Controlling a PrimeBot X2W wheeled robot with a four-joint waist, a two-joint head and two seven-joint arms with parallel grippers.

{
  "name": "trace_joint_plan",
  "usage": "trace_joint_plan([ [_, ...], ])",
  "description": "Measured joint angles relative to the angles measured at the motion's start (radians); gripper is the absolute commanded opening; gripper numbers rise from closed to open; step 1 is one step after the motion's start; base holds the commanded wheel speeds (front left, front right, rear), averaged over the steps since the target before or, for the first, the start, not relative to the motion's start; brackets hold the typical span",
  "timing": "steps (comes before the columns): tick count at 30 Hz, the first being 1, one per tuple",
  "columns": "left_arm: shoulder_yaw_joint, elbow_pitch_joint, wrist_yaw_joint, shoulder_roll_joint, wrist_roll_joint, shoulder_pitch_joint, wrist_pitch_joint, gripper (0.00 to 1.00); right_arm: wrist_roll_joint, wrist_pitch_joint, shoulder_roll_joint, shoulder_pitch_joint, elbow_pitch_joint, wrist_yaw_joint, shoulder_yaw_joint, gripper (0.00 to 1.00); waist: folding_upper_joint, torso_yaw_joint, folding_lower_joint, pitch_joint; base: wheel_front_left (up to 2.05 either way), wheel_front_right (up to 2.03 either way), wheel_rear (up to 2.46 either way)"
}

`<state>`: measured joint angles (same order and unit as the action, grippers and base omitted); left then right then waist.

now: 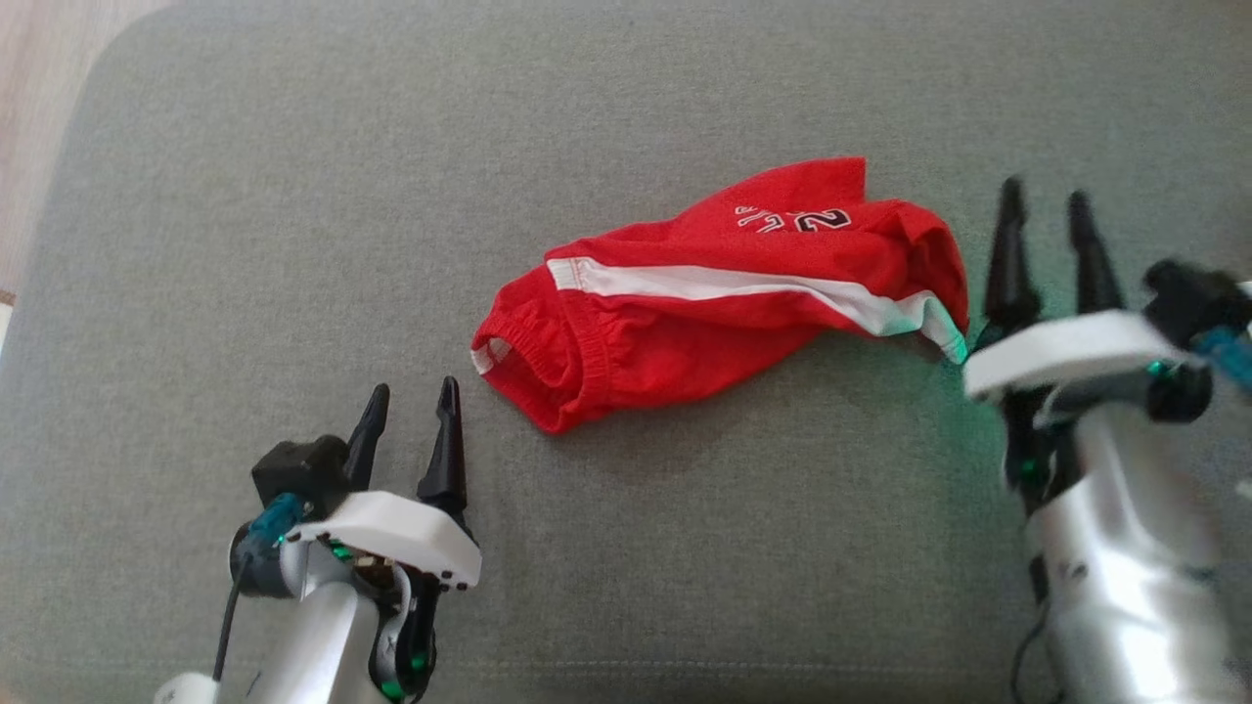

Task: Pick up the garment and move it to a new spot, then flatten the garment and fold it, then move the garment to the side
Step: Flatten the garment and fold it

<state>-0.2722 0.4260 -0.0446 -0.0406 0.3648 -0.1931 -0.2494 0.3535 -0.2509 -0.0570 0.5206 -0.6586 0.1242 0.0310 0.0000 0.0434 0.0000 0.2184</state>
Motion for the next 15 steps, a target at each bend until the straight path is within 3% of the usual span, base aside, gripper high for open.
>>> trace_joint_plan([
  [8,-0.002,-0.003,-0.001,0.000,0.001,0.005,0.000,1.00,-0.144,0.000,0.001,-0.170,0.094,0.000,-0.131,1.00,0.0000,-0.011,0.0000,-0.006,0.00,0.00,0.00],
  [15,-0.003,-0.003,0.000,0.000,0.001,0.006,0.000,1.00,-0.221,0.015,-0.001,-0.164,0.092,0.000,-0.079,1.00,0.0000,0.001,0.0000,0.003,0.00,0.00,0.00],
])
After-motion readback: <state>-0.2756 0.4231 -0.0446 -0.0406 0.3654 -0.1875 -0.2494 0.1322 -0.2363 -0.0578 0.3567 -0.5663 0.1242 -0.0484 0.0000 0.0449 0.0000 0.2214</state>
